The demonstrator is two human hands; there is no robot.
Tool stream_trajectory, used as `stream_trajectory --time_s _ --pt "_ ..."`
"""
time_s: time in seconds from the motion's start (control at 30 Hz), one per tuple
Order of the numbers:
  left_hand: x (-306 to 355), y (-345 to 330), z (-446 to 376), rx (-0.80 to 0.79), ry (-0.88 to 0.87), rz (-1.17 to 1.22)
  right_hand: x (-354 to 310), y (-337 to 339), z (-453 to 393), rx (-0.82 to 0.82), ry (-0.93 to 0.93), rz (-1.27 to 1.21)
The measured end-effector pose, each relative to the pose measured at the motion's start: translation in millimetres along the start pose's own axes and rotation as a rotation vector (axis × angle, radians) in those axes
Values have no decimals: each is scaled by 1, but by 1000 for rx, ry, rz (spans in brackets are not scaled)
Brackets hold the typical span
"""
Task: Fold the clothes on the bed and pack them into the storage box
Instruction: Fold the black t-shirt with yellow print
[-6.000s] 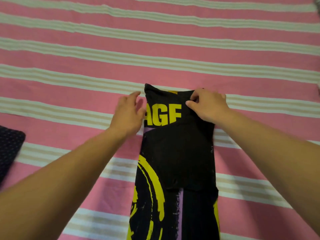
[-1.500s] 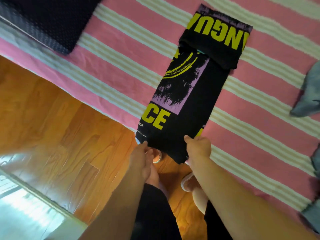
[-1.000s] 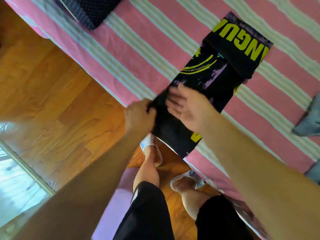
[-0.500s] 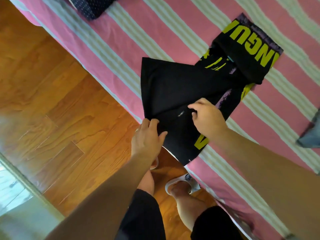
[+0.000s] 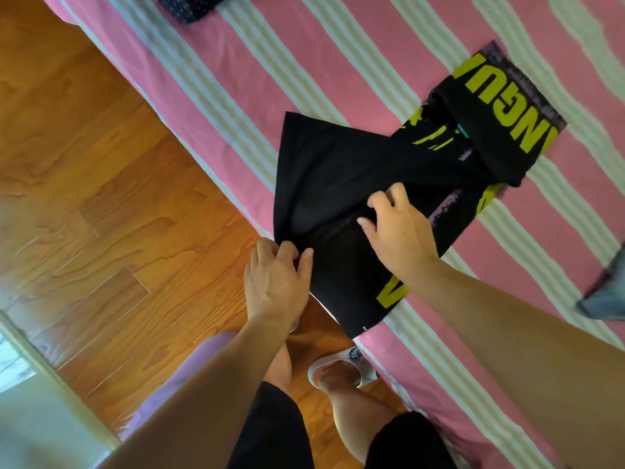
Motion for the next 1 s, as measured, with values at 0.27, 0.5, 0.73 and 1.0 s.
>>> stream_trajectory --time_s 0.27,0.5,0.73,1.0 --pt "-3 28 -55 33 307 499 -31 -28 16 -56 92 -29" --pt "21 73 -146 -248 308 787 -3 1 75 -152 -184 -501" --pt "42 91 -58 -214 -472 493 33 33 111 107 -1193 -1676" --pt "5 24 18 -52 -854 -68 4 -22 154 63 -1372 -1705"
Point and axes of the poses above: each hand's wrist, its own z-axis away from the middle knuckle, its own y-axis out of the back of the hand, x = y × z, the point moved 4 cm from there along -z, towards the middle knuckle, and after that the axes turned 15 degrees about -z, right-handed, at the moved point
